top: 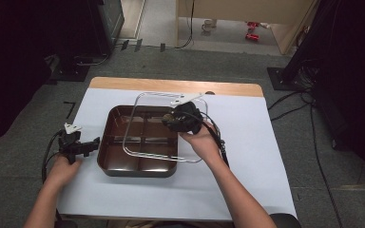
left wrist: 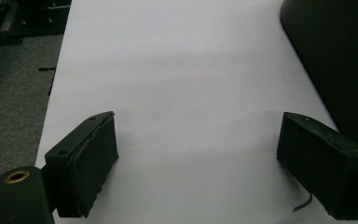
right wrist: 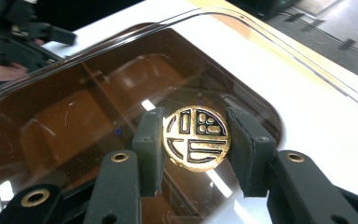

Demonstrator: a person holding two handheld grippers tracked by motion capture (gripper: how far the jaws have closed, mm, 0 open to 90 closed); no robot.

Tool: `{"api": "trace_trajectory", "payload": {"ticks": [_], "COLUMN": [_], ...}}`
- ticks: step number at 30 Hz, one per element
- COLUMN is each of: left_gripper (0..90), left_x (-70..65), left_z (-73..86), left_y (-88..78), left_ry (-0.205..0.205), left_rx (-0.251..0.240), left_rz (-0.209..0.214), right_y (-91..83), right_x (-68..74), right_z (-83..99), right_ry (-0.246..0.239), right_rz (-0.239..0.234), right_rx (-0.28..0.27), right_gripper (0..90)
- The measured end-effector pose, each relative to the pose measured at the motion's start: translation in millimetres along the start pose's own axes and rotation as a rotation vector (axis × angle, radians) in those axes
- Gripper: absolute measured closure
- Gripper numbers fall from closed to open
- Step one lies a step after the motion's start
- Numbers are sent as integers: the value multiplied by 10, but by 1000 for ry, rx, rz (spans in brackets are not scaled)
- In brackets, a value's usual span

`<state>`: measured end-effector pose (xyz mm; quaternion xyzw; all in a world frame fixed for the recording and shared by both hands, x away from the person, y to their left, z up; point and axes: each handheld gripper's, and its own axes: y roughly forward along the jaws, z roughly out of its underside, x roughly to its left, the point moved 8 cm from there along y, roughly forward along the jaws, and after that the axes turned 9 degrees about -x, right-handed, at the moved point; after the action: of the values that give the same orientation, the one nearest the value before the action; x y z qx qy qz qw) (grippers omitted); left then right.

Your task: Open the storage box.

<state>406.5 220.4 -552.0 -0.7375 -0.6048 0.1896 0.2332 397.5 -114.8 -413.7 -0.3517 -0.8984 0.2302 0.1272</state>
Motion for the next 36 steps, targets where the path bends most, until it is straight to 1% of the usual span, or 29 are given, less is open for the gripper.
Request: {"api": "trace_trajectory", "payload": {"ticks": [2, 4, 7, 9, 14, 20, 25, 29, 36], "left_gripper": [121, 122, 121, 121, 121, 121, 121, 122, 121], "left_x": [0, 0, 0, 0, -2, -1, -1, -1, -1], "left_z": [0, 0, -1, -1, 0, 0, 1, 1, 1], "left_y": [1, 1, 1, 2, 2, 1, 0, 1, 0], "left_ry": [0, 0, -1, 0, -1, 0, 0, 0, 0], "left_rx": [-1, -2, -2, -2, -2, -1, 0, -1, -1], "left_rz": [0, -1, -1, -1, 0, 0, 0, 0, 0], "right_y": [-70, -139, -240, -304, -458, -608, -702, -751, -762], "right_x": [-98, -187, -323, -409, -593, -844, -1066, -1218, -1456], "right_z": [42, 87, 162, 214, 377, 586, 747, 858, 1037], "right_ry": [12, 33, 50, 44, 58, 108, 140, 169, 205], "right_rz": [22, 34, 56, 73, 111, 159, 204, 239, 289], "right_rx": [-2, -5, -3, 0, 12, 22, 28, 32, 36], "right_gripper": [587, 587, 587, 587, 587, 588, 587, 587, 587]}}
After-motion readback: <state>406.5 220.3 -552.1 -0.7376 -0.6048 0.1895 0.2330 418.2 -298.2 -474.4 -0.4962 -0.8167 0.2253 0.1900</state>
